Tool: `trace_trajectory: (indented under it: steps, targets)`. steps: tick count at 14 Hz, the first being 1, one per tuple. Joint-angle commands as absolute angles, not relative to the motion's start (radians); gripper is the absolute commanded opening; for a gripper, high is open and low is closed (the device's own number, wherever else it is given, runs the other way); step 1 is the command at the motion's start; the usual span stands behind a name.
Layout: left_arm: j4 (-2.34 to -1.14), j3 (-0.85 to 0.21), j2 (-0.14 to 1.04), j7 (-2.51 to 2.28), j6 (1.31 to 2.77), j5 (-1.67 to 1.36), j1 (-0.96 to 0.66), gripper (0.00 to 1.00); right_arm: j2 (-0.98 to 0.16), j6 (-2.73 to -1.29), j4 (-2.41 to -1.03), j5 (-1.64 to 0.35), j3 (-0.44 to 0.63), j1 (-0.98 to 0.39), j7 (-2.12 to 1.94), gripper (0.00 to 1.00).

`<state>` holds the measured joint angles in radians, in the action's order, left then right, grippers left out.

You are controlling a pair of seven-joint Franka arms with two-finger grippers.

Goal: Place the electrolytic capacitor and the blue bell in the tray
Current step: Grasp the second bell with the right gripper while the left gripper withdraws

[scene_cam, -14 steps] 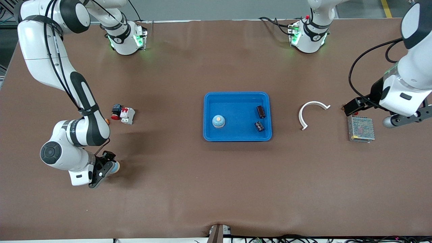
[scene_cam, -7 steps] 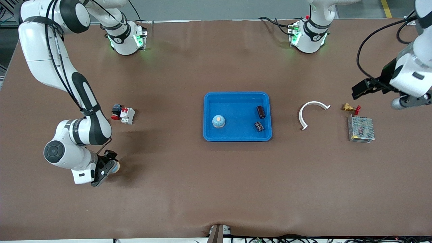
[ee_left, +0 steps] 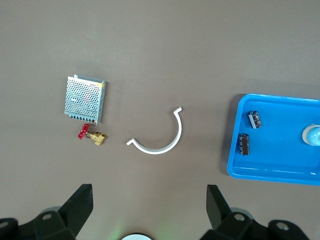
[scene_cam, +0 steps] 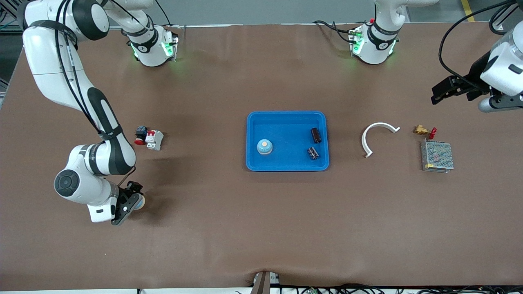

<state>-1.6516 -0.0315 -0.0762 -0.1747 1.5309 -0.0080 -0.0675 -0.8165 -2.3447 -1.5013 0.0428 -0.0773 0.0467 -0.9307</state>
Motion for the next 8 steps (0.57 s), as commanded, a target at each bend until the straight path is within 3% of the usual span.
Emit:
trace_trajectory:
  steps: [1, 5, 6, 8]
  targets:
    - [-1.713, -0.048, -0.149, -0.156, 1.551, 0.001, -0.069, 1.00, -0.807, -2.378, -1.534, 0.023, -0.097, 0.066, -0.954, 1.00]
    - [-1.703, -0.048, -0.149, -0.158, 1.549, 0.000, -0.067, 1.00, -0.805, -2.375, -1.534, 0.023, -0.097, 0.064, -0.954, 1.00]
    - [-1.703, -0.048, -0.147, -0.158, 1.549, 0.000, -0.067, 1.00, -0.805, -2.375, -1.534, 0.023, -0.098, 0.066, -0.954, 0.95]
    - [-1.703, -0.048, -0.147, -0.158, 1.549, 0.000, -0.066, 1.00, -0.804, -2.370, -1.532, 0.023, -0.098, 0.063, -0.950, 0.64]
